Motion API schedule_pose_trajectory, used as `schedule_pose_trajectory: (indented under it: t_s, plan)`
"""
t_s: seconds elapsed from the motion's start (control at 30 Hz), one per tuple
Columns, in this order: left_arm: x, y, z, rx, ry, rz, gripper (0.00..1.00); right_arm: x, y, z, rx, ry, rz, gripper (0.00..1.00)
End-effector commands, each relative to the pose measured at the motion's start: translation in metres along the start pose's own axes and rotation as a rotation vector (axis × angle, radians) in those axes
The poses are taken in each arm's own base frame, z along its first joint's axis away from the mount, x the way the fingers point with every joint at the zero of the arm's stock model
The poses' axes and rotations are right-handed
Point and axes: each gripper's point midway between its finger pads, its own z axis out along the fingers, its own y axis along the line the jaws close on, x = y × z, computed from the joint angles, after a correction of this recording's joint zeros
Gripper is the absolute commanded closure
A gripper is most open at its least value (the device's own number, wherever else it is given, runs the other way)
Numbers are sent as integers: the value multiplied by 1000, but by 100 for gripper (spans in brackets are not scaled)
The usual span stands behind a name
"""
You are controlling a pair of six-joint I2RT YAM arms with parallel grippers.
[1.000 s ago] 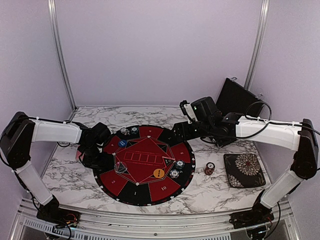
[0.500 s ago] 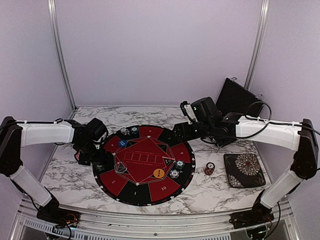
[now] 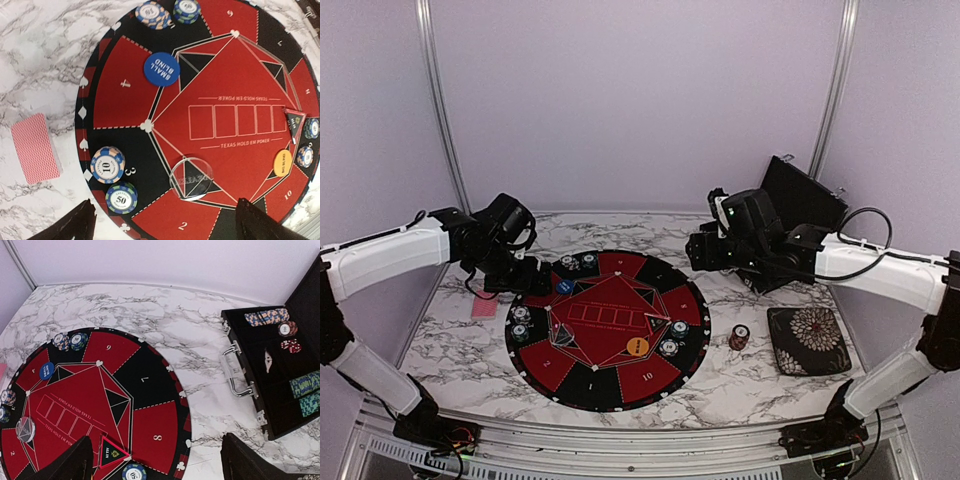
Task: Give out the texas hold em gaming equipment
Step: Move the pile of poker chips to the dealer area, then pick up the pile of poker chips from the pile of poker chips.
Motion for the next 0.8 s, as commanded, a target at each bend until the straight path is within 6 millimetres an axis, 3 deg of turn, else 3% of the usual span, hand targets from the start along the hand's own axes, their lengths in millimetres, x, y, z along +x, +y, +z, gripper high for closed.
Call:
schedule_pose_trajectory:
  t_s: [0.0, 0.17, 0.3, 0.53, 0.77]
  plan:
    - [-24, -19, -13, 45, -50, 83, 1, -9, -35, -8, 105, -7, 46, 15]
    - [-46, -46, -15, 128, -91, 115, 1, 33, -51, -1, 67, 193, 77, 16]
    - [-55, -63, -8, 191, -92, 129, 1, 72, -56, -6, 61, 317, 76, 16]
    - [-64, -76, 1, 222, -85, 159, 1, 130, -66, -16, 83, 494, 79, 17]
    - [-64, -80, 5, 233, -77, 174, 1, 155, -76, -18, 128, 561, 92, 21]
